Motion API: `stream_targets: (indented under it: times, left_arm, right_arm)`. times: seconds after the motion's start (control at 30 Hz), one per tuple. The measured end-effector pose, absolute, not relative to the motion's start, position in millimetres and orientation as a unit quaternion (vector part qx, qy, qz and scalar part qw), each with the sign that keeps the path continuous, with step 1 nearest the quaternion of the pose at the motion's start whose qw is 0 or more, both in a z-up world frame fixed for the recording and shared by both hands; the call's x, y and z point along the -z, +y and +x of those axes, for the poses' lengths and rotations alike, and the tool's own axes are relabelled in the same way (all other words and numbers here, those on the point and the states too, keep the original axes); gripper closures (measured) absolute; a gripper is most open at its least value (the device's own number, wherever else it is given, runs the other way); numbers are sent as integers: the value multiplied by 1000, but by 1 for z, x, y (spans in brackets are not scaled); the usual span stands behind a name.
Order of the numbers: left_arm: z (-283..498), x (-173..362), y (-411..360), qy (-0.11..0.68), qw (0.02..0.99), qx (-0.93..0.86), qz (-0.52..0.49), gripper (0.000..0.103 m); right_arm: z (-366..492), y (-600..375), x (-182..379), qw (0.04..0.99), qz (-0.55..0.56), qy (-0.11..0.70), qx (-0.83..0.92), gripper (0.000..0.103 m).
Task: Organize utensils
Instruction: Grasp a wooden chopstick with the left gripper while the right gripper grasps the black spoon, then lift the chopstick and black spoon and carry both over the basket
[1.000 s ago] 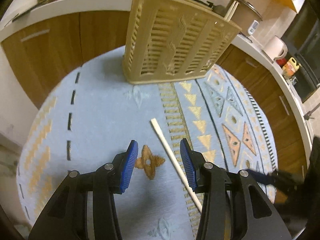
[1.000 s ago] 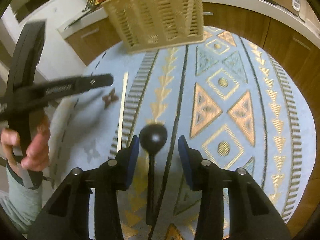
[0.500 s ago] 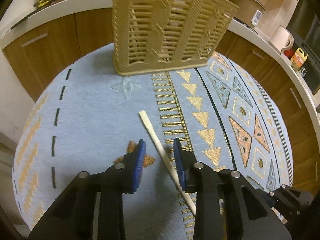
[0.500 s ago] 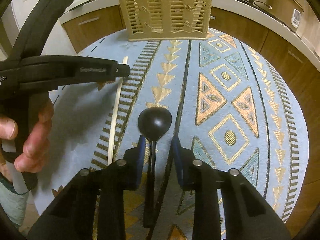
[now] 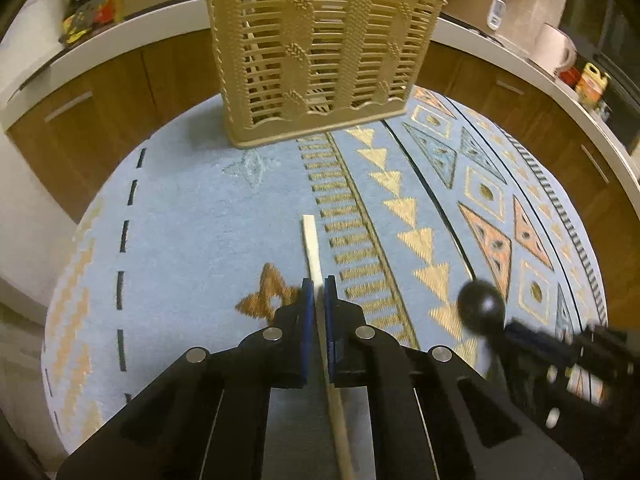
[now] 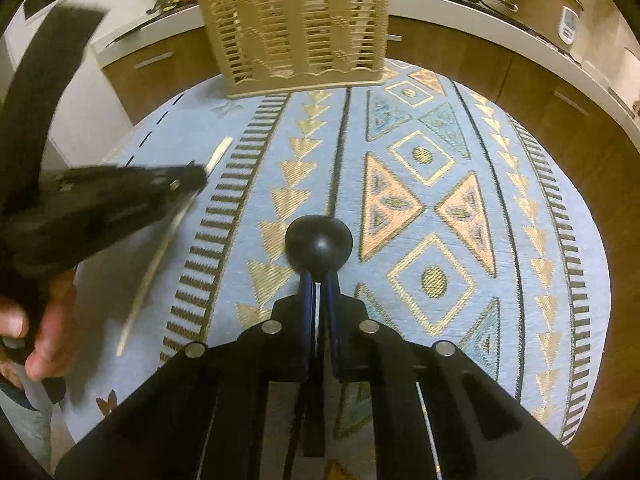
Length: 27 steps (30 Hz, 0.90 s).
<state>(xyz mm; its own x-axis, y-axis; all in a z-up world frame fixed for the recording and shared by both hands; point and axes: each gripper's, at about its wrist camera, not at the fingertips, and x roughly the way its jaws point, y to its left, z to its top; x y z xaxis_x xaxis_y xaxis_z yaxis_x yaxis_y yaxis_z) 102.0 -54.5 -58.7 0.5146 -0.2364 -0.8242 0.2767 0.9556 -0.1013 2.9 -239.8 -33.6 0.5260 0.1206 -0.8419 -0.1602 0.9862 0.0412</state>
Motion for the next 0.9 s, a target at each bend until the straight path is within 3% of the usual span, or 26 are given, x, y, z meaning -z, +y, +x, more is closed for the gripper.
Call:
stream_targets:
  times: [0.4, 0.47, 0.6, 0.63, 0.77, 0.83, 0.9]
  left_arm:
    - [96, 52, -31, 494, 844, 209, 16, 102]
    - [97, 50, -32, 496, 840, 220, 16, 101]
    - [103, 47, -34, 505, 830, 235, 25, 89]
    - [105, 46, -36, 507, 828, 237, 28, 89]
    - [114, 47, -40, 518, 820, 241, 42, 89]
    - [119, 50, -44, 529, 812, 239, 52, 89]
    - [122, 54, -47, 541, 804, 238, 66, 89]
  right_arm:
    - [9, -256, 35, 857, 36, 504, -100, 95]
    - [10, -261, 32, 853, 39, 510, -105, 90]
    - [16, -267, 27, 847, 29, 517, -119, 59]
    - [17, -267, 25, 846, 19, 518, -122, 58]
    - [23, -257, 28, 830, -4, 538, -148, 58]
    - [26, -251, 33, 819, -9, 553, -152, 67]
    - [27, -247, 33, 820, -22, 554, -145, 69]
